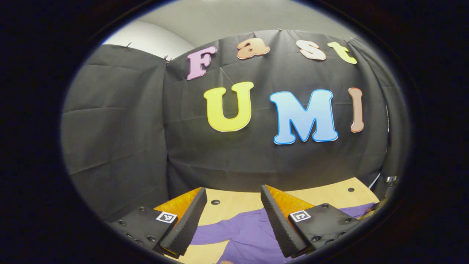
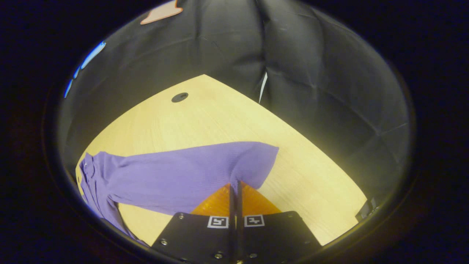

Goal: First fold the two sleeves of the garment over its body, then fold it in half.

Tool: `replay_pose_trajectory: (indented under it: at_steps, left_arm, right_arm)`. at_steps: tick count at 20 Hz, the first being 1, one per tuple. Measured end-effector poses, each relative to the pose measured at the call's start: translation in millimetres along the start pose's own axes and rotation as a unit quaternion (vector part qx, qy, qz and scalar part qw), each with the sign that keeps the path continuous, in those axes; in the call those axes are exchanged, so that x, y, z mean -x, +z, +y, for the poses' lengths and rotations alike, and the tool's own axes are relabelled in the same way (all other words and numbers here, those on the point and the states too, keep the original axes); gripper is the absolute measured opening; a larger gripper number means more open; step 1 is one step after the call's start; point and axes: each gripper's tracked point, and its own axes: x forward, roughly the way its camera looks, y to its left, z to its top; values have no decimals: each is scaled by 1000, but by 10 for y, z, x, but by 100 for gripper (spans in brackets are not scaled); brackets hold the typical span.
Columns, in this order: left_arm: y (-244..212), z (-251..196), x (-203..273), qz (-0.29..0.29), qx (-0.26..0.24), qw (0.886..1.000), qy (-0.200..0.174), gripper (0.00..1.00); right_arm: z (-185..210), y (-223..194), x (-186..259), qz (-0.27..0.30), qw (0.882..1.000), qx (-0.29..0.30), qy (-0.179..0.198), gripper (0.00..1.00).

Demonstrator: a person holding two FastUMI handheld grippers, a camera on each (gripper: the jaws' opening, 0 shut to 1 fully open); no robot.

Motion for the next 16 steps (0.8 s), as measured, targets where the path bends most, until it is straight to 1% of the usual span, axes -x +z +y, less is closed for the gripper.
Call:
replay_pose_trajectory:
  at_steps: [2, 6, 11, 16]
  left_arm:
    - [4, 13, -9, -2, -1, 1000, -2, 94]
    - [-5, 43, -13, -4, 4, 1000, -9, 94]
    - [-64, 237, 24, -2, 7, 1000, -10, 94]
    - [-114, 609, 94, -1, 3, 1000, 4, 94]
  right_arm:
    - [60, 26, 62, -6, 1000, -7, 8, 1]
    - [498, 115, 329, -31, 998, -21, 51, 1]
    - [1210, 199, 688, -49, 993, -14, 111, 1]
    - [1971, 166, 1023, -61, 984, 17, 167, 1]
